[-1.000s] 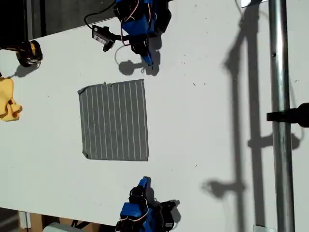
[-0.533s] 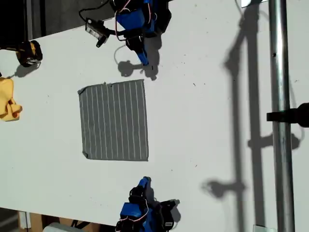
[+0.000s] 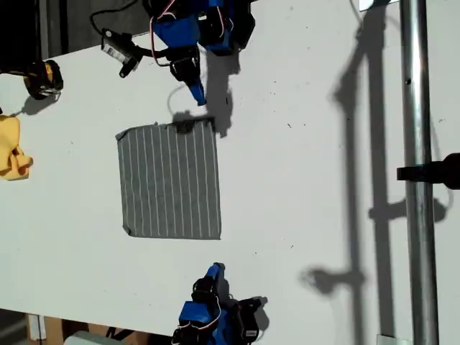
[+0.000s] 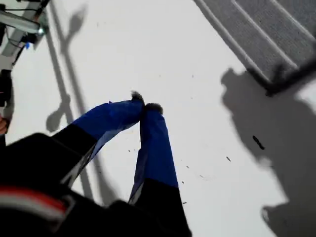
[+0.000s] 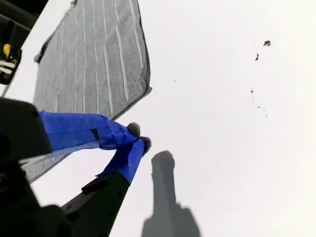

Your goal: Grasp corners of a towel and fold twice.

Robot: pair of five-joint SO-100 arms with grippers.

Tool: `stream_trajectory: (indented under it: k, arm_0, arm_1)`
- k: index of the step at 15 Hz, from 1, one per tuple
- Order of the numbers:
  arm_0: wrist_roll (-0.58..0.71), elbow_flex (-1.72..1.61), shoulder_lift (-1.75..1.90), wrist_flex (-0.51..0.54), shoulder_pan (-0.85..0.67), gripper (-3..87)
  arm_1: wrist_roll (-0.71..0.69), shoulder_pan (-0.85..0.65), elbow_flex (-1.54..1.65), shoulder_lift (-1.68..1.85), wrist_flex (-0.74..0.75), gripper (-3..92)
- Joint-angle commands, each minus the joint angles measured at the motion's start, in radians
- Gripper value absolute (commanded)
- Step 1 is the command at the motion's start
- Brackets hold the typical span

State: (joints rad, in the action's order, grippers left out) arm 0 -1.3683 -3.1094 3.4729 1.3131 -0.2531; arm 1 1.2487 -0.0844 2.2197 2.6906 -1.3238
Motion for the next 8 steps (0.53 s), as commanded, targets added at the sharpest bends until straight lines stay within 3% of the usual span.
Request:
stream_trajectory:
  k: [1,4,8]
  arm_0:
    - [-0.003,0.003,0.002,0.009,-0.003,-2.3]
    - [-0.005,0.003,0.002,0.009,-0.002,-2.3]
    - [-0.005,0.003,0.002,0.009,0.0,-2.3]
  arm_1:
    - [-0.069,-0.064,-0.27,-0.281,-0.058,-0.2]
    - [-0.161,-0.16,-0.408,-0.499,-0.098,-0.2]
    - [-0.163,-0.249,-0.443,-0.63,-0.104,2.9]
